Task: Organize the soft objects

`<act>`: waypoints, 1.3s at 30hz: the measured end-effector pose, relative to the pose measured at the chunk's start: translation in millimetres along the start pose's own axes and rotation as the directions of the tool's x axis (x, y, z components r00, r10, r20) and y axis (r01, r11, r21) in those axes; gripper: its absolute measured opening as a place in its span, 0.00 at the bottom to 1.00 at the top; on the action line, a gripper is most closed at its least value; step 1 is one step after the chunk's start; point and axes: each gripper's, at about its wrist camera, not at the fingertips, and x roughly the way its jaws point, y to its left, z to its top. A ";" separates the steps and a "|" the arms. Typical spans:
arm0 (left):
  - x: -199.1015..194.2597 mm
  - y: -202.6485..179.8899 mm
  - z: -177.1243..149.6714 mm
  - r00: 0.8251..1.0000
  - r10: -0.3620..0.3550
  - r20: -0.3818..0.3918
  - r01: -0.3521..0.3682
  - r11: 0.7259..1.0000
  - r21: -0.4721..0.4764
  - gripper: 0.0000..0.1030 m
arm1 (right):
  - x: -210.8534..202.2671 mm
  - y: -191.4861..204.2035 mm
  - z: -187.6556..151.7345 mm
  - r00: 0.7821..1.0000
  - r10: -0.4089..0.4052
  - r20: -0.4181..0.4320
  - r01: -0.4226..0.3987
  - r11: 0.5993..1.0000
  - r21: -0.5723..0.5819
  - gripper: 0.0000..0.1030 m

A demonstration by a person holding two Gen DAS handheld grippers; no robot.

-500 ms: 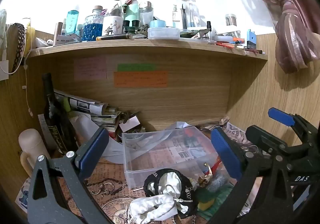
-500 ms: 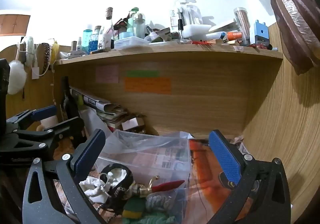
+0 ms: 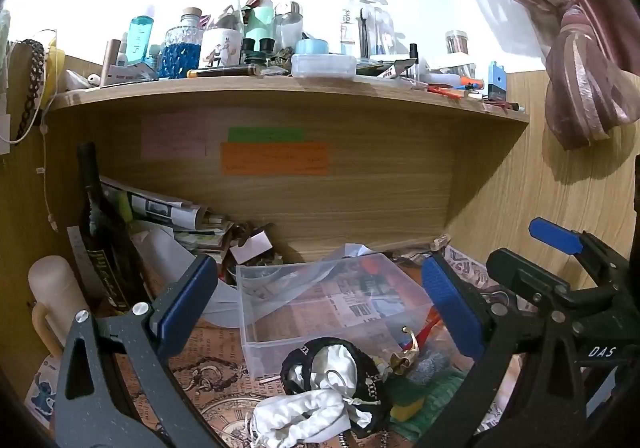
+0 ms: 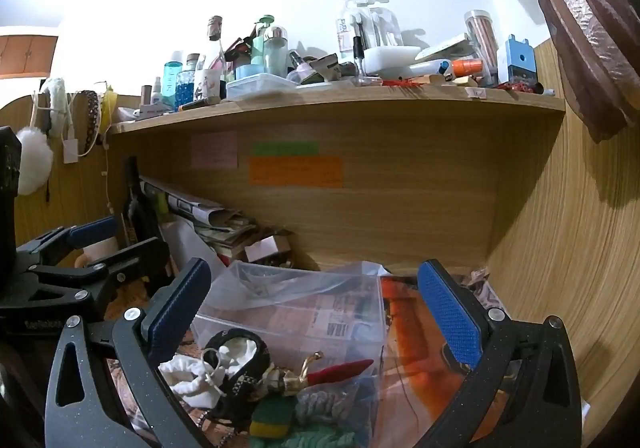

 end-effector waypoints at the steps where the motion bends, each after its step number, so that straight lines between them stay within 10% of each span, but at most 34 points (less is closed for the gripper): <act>1: -0.1 0.3 -0.5 1.000 -0.001 0.001 0.001 1.000 0.000 1.00 | 0.6 -0.3 -0.3 1.000 0.001 -0.001 -0.001 1.000 0.002 1.00; 39: 0.2 0.5 -1.8 1.000 -0.004 0.001 0.004 1.000 0.002 1.00 | 1.7 -1.0 -0.7 1.000 0.004 -0.005 -0.004 1.000 0.016 1.00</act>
